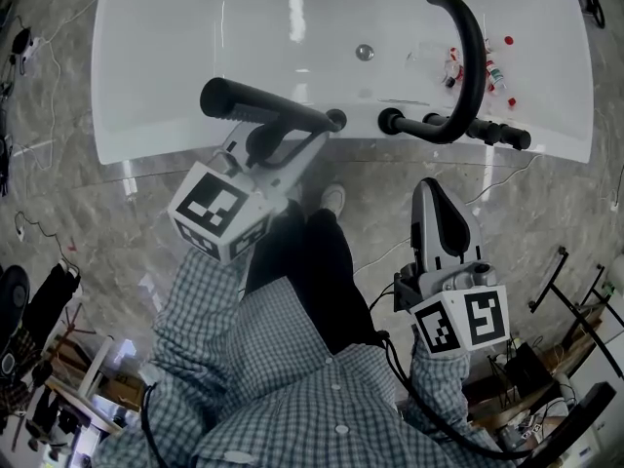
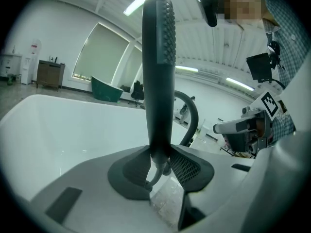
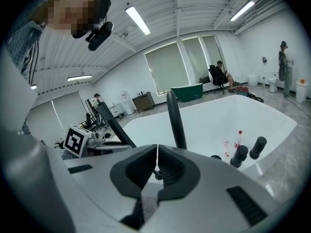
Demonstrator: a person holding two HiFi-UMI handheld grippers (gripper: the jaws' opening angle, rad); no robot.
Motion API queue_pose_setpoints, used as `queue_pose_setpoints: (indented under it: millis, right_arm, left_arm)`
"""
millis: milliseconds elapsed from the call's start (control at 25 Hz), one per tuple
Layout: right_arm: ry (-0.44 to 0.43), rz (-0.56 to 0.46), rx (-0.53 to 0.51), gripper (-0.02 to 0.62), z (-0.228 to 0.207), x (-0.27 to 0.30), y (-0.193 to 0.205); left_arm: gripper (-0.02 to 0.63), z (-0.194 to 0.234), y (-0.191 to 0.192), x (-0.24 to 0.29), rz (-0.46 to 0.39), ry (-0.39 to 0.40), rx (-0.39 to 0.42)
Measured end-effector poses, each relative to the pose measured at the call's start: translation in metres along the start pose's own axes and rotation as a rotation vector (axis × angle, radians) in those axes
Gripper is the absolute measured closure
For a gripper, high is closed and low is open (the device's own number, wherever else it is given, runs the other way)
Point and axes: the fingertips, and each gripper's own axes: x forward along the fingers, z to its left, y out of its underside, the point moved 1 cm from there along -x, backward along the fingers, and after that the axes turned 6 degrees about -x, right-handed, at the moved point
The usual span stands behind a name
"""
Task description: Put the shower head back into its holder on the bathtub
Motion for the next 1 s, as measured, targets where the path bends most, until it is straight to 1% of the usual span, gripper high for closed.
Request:
queue_pose_setpoints:
  millis: [440, 1000]
  right_arm:
    - [-0.024, 0.022, 0.003, 0.575, -0.003, 0.010, 0.017]
    - [-0.014, 0.050, 0.027, 0.575, -0.012, 0.014, 0.039]
  left_arm:
    - [0.482, 0.014, 0.022, 0.020, 0.033, -0.012, -0.003]
    - [0.482, 0.029, 0.048, 0.039, 0.065, -0.026, -0.011]
